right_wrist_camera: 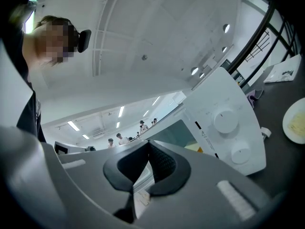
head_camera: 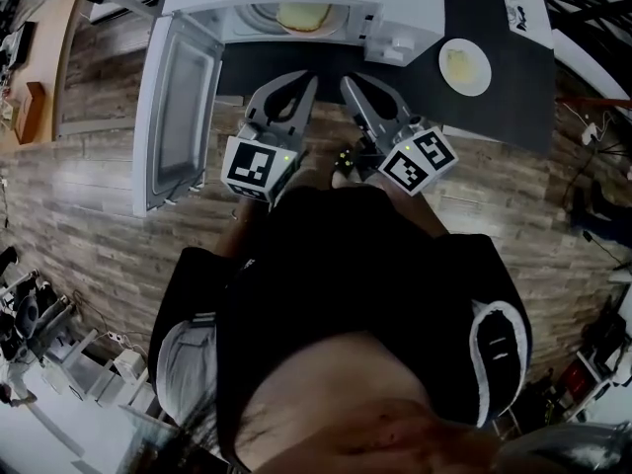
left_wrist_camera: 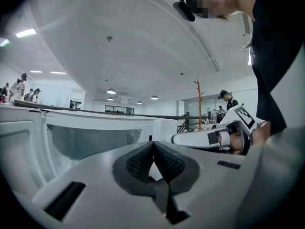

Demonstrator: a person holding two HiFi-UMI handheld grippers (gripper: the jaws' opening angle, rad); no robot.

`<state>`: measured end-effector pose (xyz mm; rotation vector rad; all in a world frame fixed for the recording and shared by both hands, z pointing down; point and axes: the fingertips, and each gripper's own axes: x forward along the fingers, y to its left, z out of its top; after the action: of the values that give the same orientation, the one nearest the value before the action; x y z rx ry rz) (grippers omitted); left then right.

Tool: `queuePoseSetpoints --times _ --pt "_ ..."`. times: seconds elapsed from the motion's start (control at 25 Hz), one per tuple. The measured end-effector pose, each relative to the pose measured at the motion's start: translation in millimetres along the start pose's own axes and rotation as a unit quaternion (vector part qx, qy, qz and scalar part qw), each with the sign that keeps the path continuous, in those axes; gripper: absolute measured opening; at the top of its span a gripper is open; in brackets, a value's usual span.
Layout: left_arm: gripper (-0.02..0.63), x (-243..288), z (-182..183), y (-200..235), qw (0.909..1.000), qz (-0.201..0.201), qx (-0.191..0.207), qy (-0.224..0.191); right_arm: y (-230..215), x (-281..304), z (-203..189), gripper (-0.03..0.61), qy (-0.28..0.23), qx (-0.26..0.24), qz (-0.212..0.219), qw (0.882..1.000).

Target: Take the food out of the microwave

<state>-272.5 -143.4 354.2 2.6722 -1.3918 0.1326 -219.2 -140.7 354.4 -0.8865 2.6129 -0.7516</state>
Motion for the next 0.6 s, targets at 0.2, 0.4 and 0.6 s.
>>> queuePoseSetpoints --times 0.2,0.4,0.6 --pt "0.008 10.6 -0.7 4.9 0.9998 -0.013 0.011 0.004 -9.5 3.4 2.3 0.002 -0.007 0.014 -0.012 1.000" --pt "0.008 26.7 -1.7 11.4 0.9985 -0.052 0.014 0.013 -18.3 13.5 4.7 0.000 -0.016 0.020 -0.041 0.999" --pt "0.008 35.0 -1.4 23.5 0.9964 -0.081 0.015 0.021 -25.7 26.1 7.0 0.002 -0.038 0.048 -0.068 0.996"
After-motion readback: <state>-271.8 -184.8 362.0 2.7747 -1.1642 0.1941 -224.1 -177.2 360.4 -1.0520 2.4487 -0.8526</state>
